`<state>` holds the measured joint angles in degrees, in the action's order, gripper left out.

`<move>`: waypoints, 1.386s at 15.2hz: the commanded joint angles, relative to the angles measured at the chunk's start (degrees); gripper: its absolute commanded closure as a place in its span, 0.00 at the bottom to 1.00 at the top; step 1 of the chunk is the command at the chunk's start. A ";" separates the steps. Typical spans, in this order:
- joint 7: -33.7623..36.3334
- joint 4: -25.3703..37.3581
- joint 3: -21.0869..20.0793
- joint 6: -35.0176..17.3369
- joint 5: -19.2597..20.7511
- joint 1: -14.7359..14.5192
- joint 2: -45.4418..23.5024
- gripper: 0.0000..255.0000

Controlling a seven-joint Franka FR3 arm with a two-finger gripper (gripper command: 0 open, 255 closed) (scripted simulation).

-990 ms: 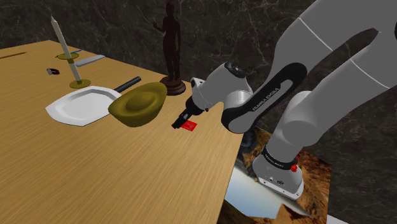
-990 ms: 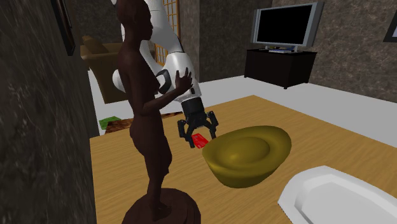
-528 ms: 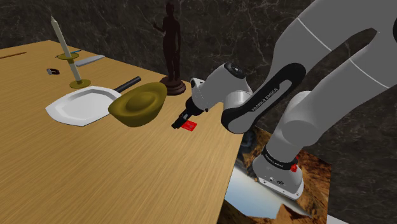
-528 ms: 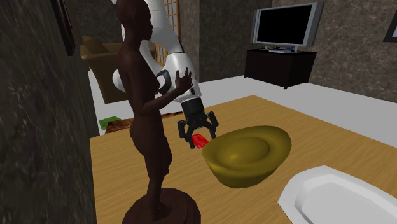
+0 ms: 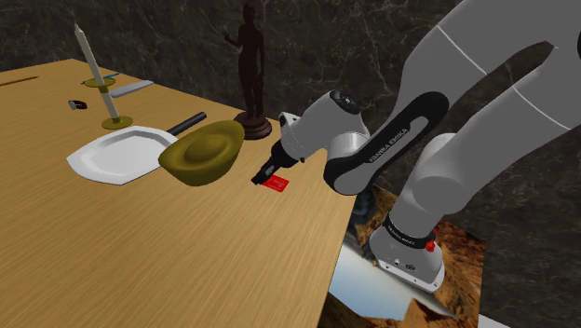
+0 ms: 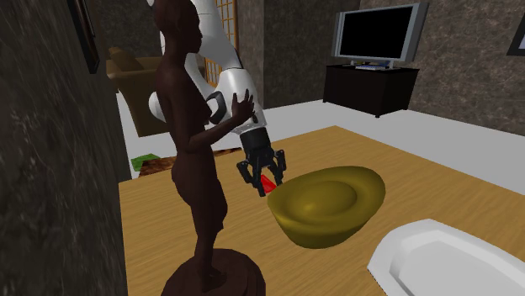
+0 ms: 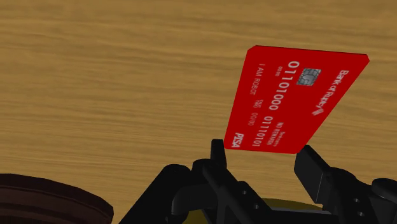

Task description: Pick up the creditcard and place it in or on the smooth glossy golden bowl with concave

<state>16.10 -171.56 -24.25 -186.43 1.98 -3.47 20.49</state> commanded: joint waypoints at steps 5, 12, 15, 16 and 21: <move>-0.58 0.37 3.86 4.58 -0.23 -3.85 2.73 1.00; -2.51 1.86 9.18 13.44 -1.62 -9.20 9.70 1.00; -3.19 2.79 10.43 17.06 -2.06 -10.38 12.32 1.00; -3.39 3.13 10.77 18.24 -2.18 -10.70 13.13 1.00; -4.28 5.11 12.12 23.90 -2.65 -11.81 16.76 1.00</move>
<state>12.00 -166.73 -12.41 -163.83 -0.55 -15.00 36.30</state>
